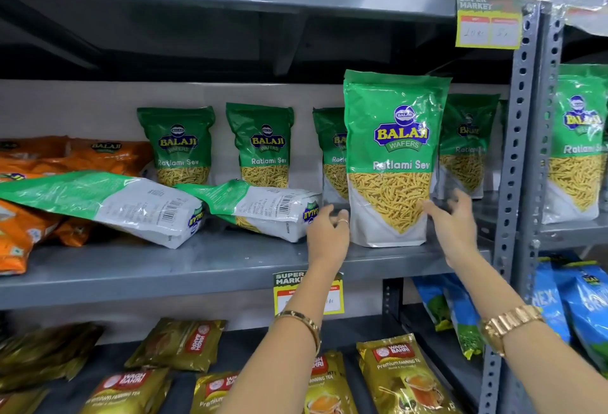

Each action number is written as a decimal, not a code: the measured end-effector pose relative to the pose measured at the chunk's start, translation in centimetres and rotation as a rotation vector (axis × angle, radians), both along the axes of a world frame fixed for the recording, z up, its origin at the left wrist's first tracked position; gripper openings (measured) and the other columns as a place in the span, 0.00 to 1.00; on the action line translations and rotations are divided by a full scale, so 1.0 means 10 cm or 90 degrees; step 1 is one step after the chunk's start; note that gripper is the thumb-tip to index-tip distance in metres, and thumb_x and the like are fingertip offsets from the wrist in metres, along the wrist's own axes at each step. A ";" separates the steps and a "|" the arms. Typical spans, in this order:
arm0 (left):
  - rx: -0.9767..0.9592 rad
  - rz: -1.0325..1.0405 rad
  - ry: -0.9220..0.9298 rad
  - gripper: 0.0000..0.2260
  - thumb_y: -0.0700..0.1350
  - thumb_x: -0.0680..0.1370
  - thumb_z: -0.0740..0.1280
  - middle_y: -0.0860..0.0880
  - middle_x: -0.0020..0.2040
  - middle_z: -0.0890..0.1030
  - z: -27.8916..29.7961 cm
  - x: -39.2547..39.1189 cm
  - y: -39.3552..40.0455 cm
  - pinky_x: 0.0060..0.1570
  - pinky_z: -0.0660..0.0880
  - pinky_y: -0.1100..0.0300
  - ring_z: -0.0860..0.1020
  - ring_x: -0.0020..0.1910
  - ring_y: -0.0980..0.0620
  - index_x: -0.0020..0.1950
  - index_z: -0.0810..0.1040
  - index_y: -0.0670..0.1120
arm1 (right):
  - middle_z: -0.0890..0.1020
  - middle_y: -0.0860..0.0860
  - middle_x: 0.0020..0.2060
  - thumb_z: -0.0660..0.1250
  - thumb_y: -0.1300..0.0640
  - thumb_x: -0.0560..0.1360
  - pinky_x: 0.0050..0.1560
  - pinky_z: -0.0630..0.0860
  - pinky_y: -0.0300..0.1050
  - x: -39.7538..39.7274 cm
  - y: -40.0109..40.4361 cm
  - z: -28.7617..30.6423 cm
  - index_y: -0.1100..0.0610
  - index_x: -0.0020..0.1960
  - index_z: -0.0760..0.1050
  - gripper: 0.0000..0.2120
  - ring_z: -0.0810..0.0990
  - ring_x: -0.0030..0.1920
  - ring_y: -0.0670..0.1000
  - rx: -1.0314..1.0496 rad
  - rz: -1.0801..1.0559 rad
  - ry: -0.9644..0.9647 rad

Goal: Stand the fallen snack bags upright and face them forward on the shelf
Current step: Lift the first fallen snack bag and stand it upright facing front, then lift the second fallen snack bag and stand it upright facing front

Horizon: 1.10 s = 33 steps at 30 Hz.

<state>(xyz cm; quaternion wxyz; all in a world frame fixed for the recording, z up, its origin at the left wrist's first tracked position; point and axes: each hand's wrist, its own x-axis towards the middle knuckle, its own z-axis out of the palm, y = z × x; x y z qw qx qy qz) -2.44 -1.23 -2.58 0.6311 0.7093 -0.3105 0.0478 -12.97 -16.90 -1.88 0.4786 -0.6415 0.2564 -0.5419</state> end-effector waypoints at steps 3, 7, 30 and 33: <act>-0.184 0.105 0.005 0.12 0.39 0.76 0.60 0.52 0.42 0.79 -0.04 -0.09 0.16 0.44 0.72 0.64 0.75 0.41 0.55 0.58 0.75 0.43 | 0.76 0.58 0.61 0.63 0.63 0.74 0.60 0.73 0.56 0.06 0.30 0.06 0.60 0.64 0.69 0.18 0.74 0.60 0.58 -0.198 -0.192 -0.090; -0.315 0.246 0.021 0.11 0.39 0.74 0.63 0.47 0.42 0.76 -0.01 0.01 0.47 0.42 0.71 0.60 0.74 0.42 0.49 0.56 0.74 0.41 | 0.80 0.63 0.48 0.62 0.68 0.72 0.45 0.74 0.51 0.24 0.70 0.31 0.66 0.55 0.75 0.12 0.77 0.44 0.56 -0.481 -0.216 -0.135; -0.147 0.148 0.301 0.29 0.54 0.66 0.74 0.42 0.62 0.77 0.10 1.09 0.79 0.49 0.68 0.61 0.75 0.60 0.43 0.61 0.74 0.38 | 0.76 0.60 0.64 0.59 0.45 0.77 0.68 0.67 0.53 1.81 0.91 0.59 0.64 0.65 0.71 0.26 0.73 0.64 0.58 -0.238 0.303 0.497; -0.183 0.126 0.284 0.24 0.48 0.66 0.76 0.42 0.60 0.79 0.08 1.09 0.78 0.54 0.72 0.58 0.77 0.57 0.45 0.58 0.75 0.39 | 0.78 0.61 0.62 0.61 0.47 0.77 0.67 0.68 0.55 1.78 0.91 0.57 0.65 0.62 0.74 0.24 0.75 0.62 0.59 -0.219 0.331 0.451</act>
